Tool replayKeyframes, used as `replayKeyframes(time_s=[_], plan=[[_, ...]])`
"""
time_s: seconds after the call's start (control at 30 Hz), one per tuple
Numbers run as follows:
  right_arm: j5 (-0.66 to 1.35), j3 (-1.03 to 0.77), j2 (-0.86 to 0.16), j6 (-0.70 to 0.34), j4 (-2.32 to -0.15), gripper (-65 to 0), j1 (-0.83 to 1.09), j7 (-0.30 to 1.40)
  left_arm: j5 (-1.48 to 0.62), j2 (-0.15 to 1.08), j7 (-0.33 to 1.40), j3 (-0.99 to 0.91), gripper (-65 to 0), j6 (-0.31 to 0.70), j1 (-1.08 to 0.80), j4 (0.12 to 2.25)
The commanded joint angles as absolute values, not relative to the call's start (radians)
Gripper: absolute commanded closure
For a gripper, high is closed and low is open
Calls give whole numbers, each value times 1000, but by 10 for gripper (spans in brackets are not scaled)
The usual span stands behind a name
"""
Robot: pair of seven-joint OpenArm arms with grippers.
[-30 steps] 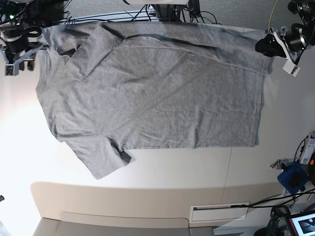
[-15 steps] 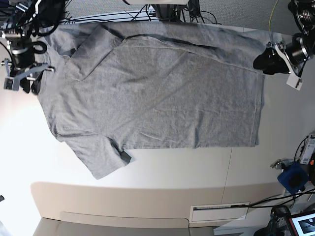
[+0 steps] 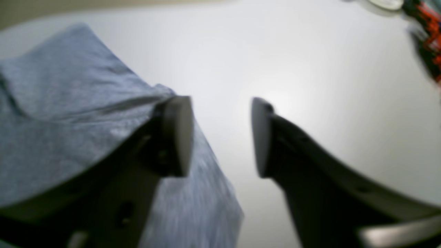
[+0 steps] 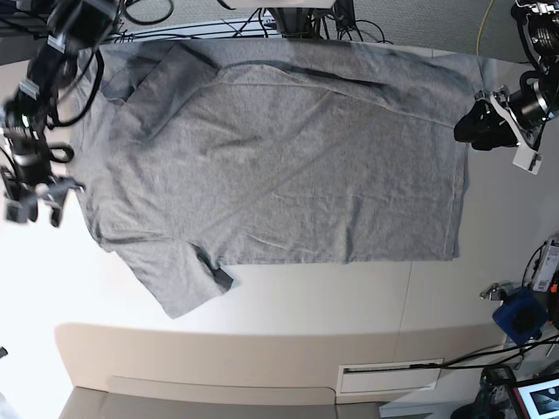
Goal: Fold the T-shirt properly
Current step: 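Release the collar edge and move the right gripper toward the hem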
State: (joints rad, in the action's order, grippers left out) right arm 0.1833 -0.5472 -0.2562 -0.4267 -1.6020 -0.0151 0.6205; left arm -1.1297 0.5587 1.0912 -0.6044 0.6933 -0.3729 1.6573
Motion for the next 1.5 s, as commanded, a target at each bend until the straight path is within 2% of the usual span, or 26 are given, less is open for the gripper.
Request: replayKeyframes(time_s=[0.0, 0.13, 0.3, 0.4, 0.53, 0.8, 1.23, 1.3, 1.33, 1.37, 1.43, 1.47], plan=[[175, -524, -295, -424, -1545, -334, -79, 564, -1151, 579, 1073, -614, -312, 698, -371, 1671], [161, -415, -365, -432, -1216, -352, -295, 545, -1123, 579, 1072, -614, -312, 698, -371, 1670], [160, -304, -419, -572, -856, -353, -522, 548, -1118, 579, 1073, -614, -312, 698, -371, 1669], [160, -251, -430, -640, -719, -353, -591, 582, -1118, 578, 1073, -614, -312, 698, -371, 1669], [159, -223, -430, -622, -699, -352, -580, 591, -1115, 575, 1073, -614, -312, 698, -371, 1669], [111, -224, -429, -503, -699, -352, -562, 495, -1114, 576, 1074, -614, -312, 698, -371, 1669], [111, -224, -396, -471, -699, -351, -398, 368, -1114, 575, 1058, -614, -312, 698, -368, 1669], [111, -224, -396, -470, -699, -315, -379, 319, -1114, 573, 1046, -614, -312, 698, -364, 1669], [112, -224, -396, -471, -699, -266, -374, 298, -1114, 573, 1047, -614, -312, 698, -361, 1669], [112, -224, -396, -471, -699, -198, -369, 280, -1113, 571, 1047, -614, -312, 698, -355, 1669], [111, -224, -396, -471, -699, -22, -368, 278, -1093, 564, 1046, -614, -312, 698, -337, 1669], [111, -224, -397, -471, -699, 0, -368, 281, -1085, 561, 1044, -614, -312, 698, -323, 1669]])
